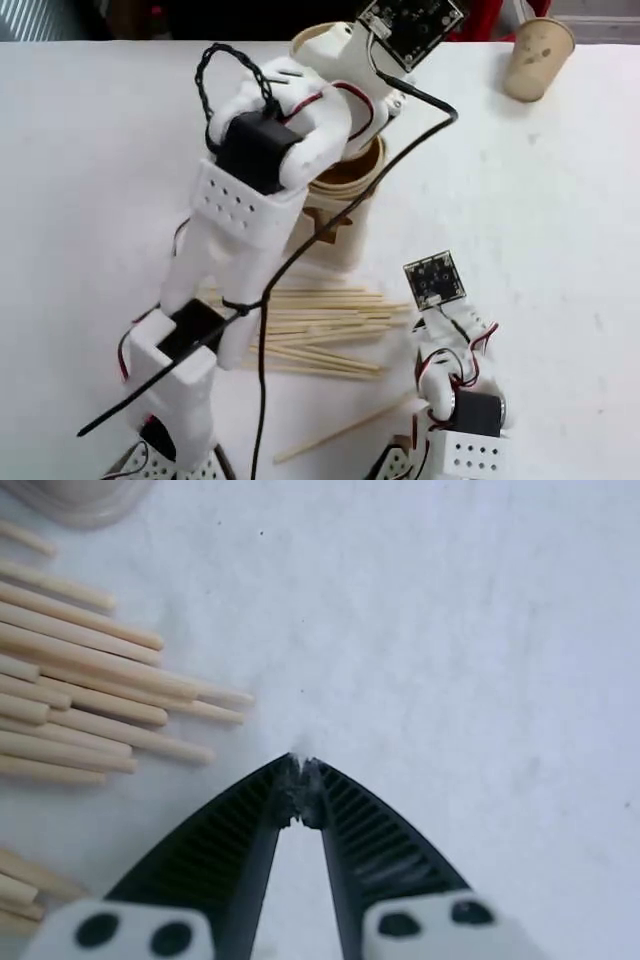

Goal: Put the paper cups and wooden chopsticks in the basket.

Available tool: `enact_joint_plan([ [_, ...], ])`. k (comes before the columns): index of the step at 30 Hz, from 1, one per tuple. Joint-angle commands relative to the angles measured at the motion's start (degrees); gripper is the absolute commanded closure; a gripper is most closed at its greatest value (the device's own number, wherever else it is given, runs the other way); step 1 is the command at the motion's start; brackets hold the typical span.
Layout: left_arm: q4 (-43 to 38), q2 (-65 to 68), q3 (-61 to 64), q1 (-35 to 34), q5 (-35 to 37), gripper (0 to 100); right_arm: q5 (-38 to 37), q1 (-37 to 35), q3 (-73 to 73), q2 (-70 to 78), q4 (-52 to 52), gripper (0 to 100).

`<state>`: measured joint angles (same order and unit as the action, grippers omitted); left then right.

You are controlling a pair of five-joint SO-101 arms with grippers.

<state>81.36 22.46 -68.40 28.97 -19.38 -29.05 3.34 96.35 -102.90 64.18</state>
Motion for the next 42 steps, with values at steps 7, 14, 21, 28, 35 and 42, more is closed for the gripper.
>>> enact_joint_plan([
  [7,4.8,-0.4,-1.0,-0.2,4.7,98,-0.6,-0.6,0.4,-0.2,-1.2,97.8],
  [14,2.5,0.0,-1.0,-0.4,6.5,92,-0.6,-0.6,0.4,-0.2,-1.2,97.8],
  [21,3.0,-0.1,-0.9,-0.4,6.5,91,-0.6,-0.6,0.4,-0.2,-1.2,97.8],
  [28,5.9,0.0,-0.4,-1.6,6.5,91,-0.6,-0.5,0.4,-0.2,-1.2,97.8],
  [35,11.3,5.0,10.1,-4.7,6.6,93,-0.6,-0.6,0.4,-0.2,-1.2,97.8],
  [42,7.6,10.2,13.4,-5.0,6.3,95,-0.6,-0.5,0.4,-0.2,-1.2,97.8],
])
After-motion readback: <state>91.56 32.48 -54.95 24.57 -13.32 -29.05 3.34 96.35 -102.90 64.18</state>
